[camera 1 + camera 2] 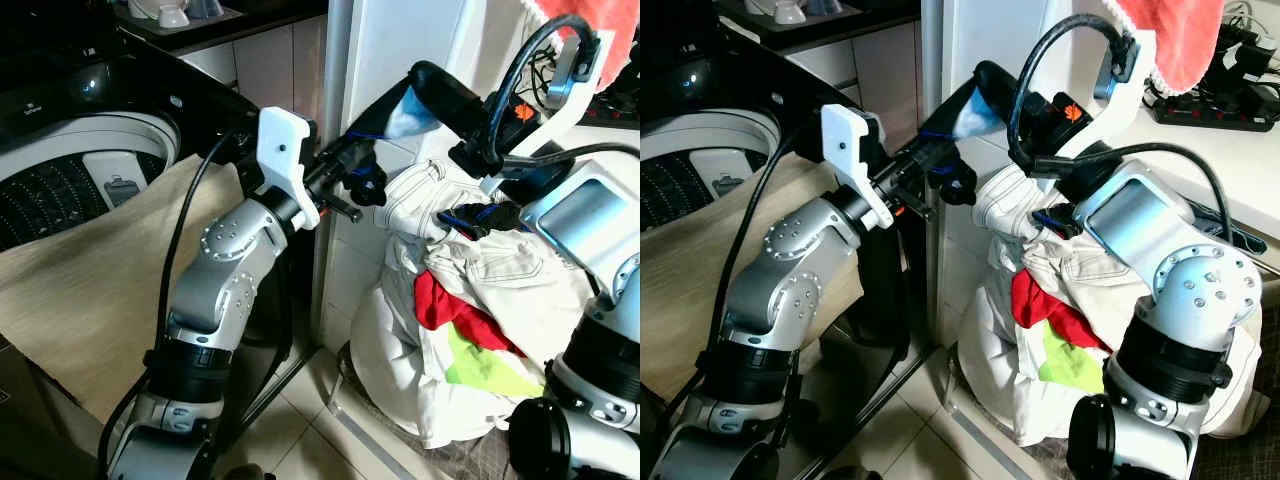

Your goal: Clothes washing

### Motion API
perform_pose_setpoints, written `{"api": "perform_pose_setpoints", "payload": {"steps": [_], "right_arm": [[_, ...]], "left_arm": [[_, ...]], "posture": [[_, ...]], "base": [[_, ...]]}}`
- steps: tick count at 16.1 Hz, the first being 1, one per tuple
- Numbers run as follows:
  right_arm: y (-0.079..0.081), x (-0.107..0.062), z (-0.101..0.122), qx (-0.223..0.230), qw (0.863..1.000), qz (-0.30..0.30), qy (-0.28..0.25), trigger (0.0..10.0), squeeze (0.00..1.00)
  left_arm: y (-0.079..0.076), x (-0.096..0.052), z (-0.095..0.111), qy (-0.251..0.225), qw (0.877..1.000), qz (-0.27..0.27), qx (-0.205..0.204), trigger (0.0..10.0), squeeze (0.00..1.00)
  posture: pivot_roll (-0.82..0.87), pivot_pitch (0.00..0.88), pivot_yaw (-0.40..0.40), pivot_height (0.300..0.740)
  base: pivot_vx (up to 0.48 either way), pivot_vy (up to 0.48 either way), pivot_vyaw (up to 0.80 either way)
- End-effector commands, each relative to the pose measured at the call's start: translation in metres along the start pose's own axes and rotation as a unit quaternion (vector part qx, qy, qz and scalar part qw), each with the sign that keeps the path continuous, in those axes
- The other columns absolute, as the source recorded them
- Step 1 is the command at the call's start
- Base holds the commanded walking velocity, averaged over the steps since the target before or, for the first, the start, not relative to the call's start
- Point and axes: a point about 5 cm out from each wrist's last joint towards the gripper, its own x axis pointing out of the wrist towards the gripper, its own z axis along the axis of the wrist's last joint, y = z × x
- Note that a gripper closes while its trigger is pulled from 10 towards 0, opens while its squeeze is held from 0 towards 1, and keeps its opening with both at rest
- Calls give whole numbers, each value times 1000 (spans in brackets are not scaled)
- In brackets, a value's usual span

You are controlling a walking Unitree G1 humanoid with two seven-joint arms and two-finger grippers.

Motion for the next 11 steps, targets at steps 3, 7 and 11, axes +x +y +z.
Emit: {"api": "perform_pose_setpoints", "payload": {"steps": [3,7,11], "right_arm": [[1,-3,2,-17,1000,-8,-7,10000,1000],[-3,-16,-6,-177,982,-45,56,10000,0],[12,-8,-38,-227,966,-2,122,10000,0]], "left_arm": [[24,0,14,-5,998,40,39,0,0],[106,-13,67,10,950,217,224,0,0],[159,-21,106,134,842,296,430,9686,0]], "posture": [[-46,0,19,740],[-44,0,29,740],[-36,0,34,740]], "base": [[0,0,0],[0,0,0],[0,0,0]]}}
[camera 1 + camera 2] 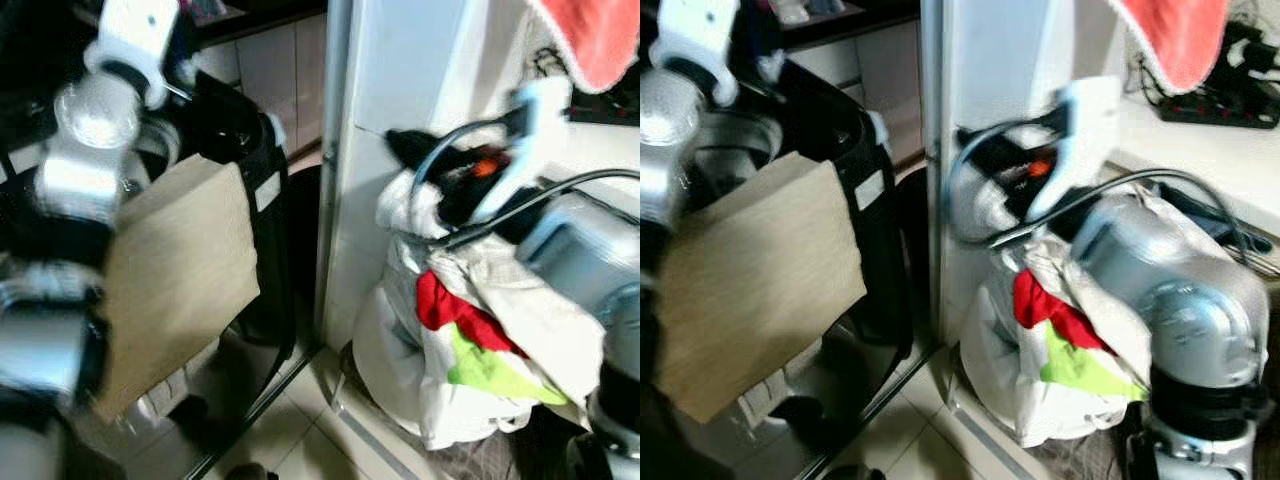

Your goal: Clothes washing

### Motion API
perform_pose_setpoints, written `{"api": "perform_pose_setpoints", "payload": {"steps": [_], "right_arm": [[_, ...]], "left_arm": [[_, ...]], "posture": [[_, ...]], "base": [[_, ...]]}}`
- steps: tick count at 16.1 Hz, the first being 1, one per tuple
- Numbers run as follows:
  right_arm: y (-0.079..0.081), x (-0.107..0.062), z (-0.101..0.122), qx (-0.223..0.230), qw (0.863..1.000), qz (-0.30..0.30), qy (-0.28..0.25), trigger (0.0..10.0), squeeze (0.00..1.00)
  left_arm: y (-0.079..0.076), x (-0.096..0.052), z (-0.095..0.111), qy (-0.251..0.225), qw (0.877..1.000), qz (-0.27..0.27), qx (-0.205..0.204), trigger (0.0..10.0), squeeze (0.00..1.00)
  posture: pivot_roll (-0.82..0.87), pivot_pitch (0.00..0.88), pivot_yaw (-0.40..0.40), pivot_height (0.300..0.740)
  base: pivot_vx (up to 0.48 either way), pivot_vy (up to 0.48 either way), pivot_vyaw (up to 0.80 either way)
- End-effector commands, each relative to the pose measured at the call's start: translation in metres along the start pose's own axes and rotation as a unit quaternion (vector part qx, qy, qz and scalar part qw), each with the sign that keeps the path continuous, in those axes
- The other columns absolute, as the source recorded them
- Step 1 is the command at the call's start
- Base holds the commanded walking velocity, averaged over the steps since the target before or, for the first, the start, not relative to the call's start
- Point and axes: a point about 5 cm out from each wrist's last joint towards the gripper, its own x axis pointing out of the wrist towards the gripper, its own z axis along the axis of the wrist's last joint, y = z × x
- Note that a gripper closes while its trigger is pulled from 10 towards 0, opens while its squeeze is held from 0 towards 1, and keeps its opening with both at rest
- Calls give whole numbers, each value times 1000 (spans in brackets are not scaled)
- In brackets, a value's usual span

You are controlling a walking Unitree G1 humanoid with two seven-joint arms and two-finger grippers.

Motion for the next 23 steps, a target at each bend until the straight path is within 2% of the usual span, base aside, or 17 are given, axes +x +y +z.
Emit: {"api": "perform_pose_setpoints", "payload": {"steps": [1,2,3,4,5,8,15,17,18,19,20,21,22,23], "right_arm": [[9,3,-4,-24,1000,16,11,10000,0],[15,6,-10,-38,999,29,18,10000,0],[18,7,-13,-47,998,35,23,10000,0],[22,6,-18,-54,997,41,32,10000,0],[24,5,-22,-59,996,43,42,10000,0],[24,4,-26,-65,996,42,50,10000,0],[14,1,-36,-79,993,17,82,10000,0],[4,2,-39,-80,992,-23,92,10000,0],[1,3,-39,-77,992,-37,89,10000,0],[-7,3,-37,-76,991,-70,83,10000,0],[-18,2,-36,-82,987,-114,81,10000,0],[-31,0,-38,-84,979,-162,90,10000,0],[-44,-4,-41,-75,970,-208,100,10000,0],[-50,-6,-43,-73,966,-226,105,10000,0]], "left_arm": [[-2,5,-8,43,998,-39,35,10000,0],[0,7,-17,76,995,-53,44,10000,0],[3,7,-24,96,993,-50,45,10000,847],[8,6,-33,132,988,-48,65,10000,1000],[14,5,-39,157,983,-45,80,10000,1000],[21,3,-47,185,977,-42,102,10000,1000],[30,-8,-70,246,961,-58,109,10000,1000],[23,-12,-76,256,958,-90,92,10000,1000],[20,-12,-78,258,958,-101,71,10000,1000],[14,-14,-81,262,958,-116,32,10000,1000],[10,-17,-86,268,955,-127,4,10000,592],[9,-21,-94,284,950,-132,-2,10000,0],[7,-29,-104,313,937,-156,-5,10000,0],[6,-33,-108,324,931,-168,-15,10000,0]], "posture": [[-37,0,38,740],[-39,0,42,740],[-43,0,48,740],[-43,0,48,740],[-44,0,51,740],[-45,0,53,740],[-42,0,44,740],[-42,0,44,740],[-38,0,41,740],[-37,0,41,740],[-38,0,42,740],[-37,0,42,740],[-34,0,43,740],[-34,0,43,740]], "base": [[0,0,0],[0,0,0],[0,0,0],[0,0,0],[0,0,0],[0,0,0],[0,0,0],[0,0,0],[0,0,0],[0,0,0],[0,0,0],[0,0,0],[0,0,0],[0,0,0]]}}
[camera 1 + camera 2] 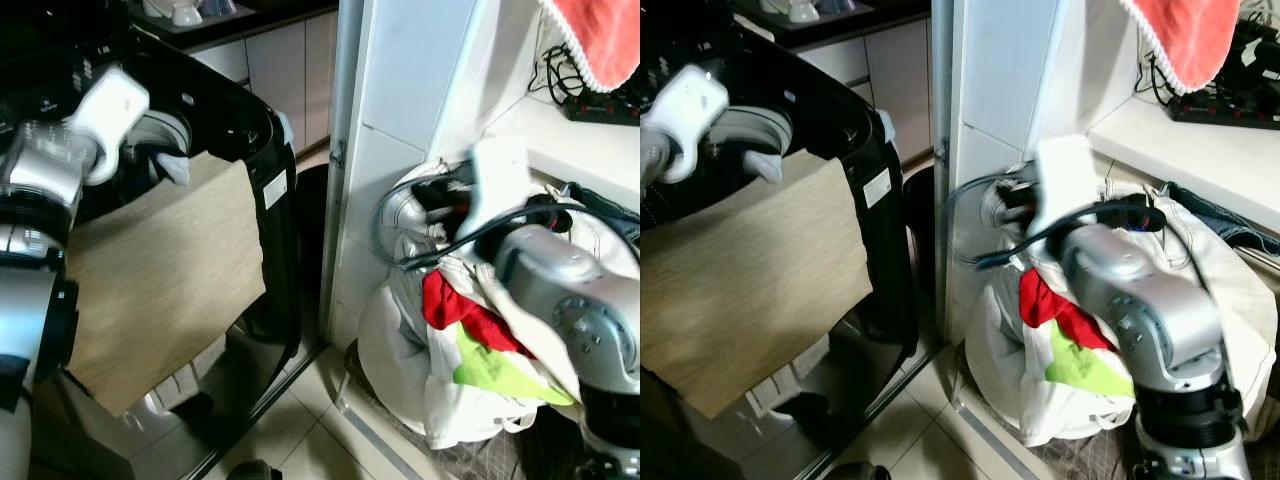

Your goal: Clothes washing

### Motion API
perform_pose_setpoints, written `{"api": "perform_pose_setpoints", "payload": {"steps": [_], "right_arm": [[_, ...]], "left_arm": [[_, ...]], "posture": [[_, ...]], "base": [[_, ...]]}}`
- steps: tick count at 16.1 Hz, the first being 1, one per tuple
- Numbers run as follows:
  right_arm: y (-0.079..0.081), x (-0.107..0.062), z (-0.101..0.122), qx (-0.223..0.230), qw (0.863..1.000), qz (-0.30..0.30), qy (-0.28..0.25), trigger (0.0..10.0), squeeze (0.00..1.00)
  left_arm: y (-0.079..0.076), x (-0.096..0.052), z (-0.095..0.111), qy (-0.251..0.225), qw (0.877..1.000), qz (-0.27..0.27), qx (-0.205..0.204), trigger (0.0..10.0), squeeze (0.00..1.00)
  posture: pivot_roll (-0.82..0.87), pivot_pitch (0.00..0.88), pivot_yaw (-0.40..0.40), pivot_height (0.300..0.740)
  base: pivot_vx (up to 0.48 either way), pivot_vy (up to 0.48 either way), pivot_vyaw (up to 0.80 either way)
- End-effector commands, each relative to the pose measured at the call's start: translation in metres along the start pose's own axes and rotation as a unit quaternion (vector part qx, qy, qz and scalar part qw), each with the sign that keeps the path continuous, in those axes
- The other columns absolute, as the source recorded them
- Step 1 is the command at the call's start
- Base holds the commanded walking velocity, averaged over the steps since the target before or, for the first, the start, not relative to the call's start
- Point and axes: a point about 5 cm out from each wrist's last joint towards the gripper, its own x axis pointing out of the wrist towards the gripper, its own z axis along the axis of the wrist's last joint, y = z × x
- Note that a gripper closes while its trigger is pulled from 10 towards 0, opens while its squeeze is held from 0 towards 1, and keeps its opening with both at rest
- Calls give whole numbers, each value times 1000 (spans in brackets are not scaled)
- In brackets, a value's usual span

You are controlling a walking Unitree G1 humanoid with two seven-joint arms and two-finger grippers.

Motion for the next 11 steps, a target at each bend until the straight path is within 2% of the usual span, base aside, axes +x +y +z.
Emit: {"api": "perform_pose_setpoints", "payload": {"steps": [1,3,4,5,6,7,8,9,10,11], "right_arm": [[-2,-2,1,-3,1000,-8,0,10000,0],[-4,-2,1,0,1000,-19,-4,10000,0],[-8,-1,2,4,999,-33,-10,10000,0],[-14,0,5,11,998,-62,-22,10000,0],[-23,0,6,6,995,-95,-29,10000,0],[-29,1,7,0,992,-119,-31,10000,0],[-33,1,7,-2,991,-128,-32,10000,0],[-43,2,4,-2,988,-150,-31,10000,0],[-46,2,2,0,988,-154,-31,10000,0],[-57,4,-5,-13,984,-176,-21,10000,1000]], "left_arm": [[7,-5,2,-4,1000,-11,-16,10000,0],[16,-9,2,-9,1000,19,-6,10000,0],[23,-11,5,-21,998,52,-10,10000,0],[26,-12,13,-50,996,70,-34,10000,0],[26,-13,25,-102,989,77,-80,10000,0],[26,-14,31,-128,982,78,-112,10000,0],[26,-15,33,-138,980,82,-118,10000,0],[20,-16,47,-208,962,78,-156,10000,0],[17,-16,51,-232,955,72,-171,10000,0],[-18,-11,66,-289,932,16,-218,10000,0]], "posture": [[-32,0,44,740],[-30,0,45,740],[-29,0,45,740],[-27,0,47,740],[-27,0,47,740],[-28,0,49,740],[-28,0,49,740],[-28,0,49,740],[-28,0,49,740],[-31,0,60,740]], "base": [[0,0,0],[0,0,0],[0,0,0],[0,0,0],[0,0,0],[0,0,0],[0,0,0],[0,0,0],[0,0,0],[0,0,0]]}}
